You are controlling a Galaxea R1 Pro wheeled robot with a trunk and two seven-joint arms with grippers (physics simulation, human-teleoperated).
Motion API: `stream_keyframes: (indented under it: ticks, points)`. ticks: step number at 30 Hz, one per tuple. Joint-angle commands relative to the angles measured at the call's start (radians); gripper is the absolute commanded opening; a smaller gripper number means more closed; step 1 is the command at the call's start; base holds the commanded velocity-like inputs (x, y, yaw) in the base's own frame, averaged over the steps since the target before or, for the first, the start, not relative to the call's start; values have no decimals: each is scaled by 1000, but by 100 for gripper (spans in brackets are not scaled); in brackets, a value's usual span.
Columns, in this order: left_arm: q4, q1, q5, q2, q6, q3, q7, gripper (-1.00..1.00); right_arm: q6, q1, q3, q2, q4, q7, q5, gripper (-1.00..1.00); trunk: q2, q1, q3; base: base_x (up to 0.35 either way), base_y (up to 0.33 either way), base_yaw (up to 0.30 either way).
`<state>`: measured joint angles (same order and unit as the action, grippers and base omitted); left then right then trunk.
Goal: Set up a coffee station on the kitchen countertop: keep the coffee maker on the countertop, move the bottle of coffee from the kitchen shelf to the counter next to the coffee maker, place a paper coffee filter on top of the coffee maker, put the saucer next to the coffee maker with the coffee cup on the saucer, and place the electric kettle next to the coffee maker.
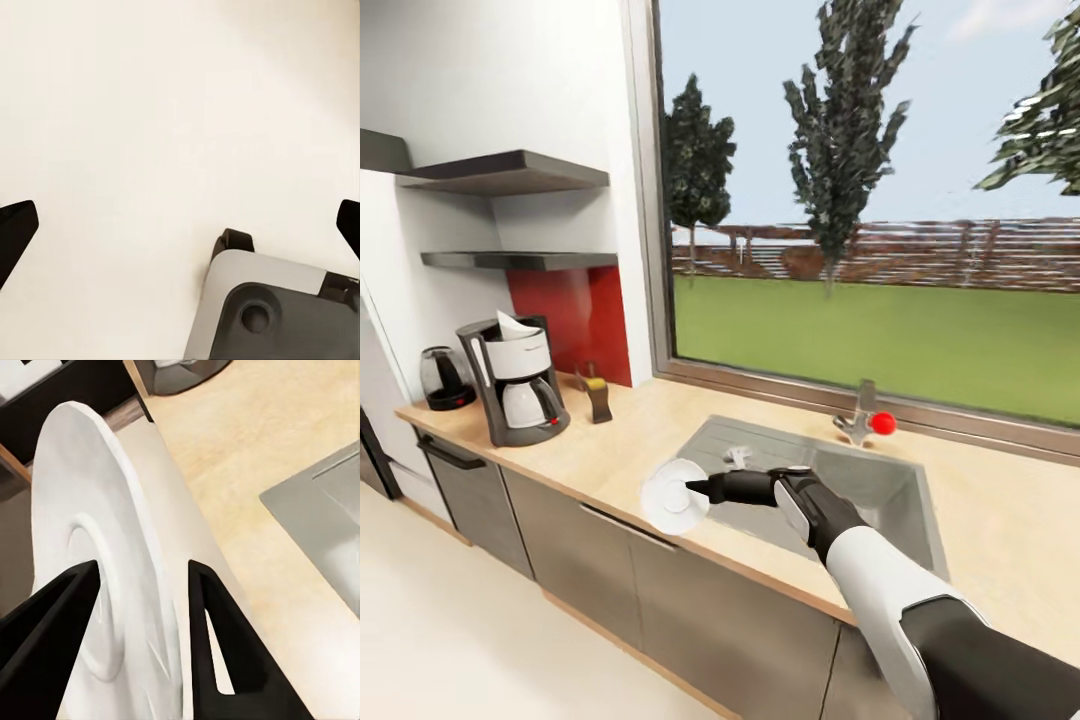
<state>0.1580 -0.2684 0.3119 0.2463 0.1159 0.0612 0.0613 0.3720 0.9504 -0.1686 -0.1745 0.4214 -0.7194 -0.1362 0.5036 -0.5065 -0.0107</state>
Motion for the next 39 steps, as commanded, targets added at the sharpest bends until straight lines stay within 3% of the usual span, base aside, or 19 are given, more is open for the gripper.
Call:
stream_keyframes:
  ticks: [1,17,36,39]
  points:
    - [2,0,10,1,5,6,2,100,10,1,-1,0,0,1,-11,-100,1,-1,-2,282,231,249]
    - [2,0,10,-2,5,6,2,100,10,1,1,0,0,0,-11,-100,1,-1,-16,247,256,234]
    - [2,0,9,-7,4,6,2,100,10,1,5,7,-6,4,-9,-100,1,-1,-17,211,271,8]
    - [2,0,9,-7,5,6,2,100,10,1,34,7,-5,5,-9,-100,1,-1,-17,244,248,0]
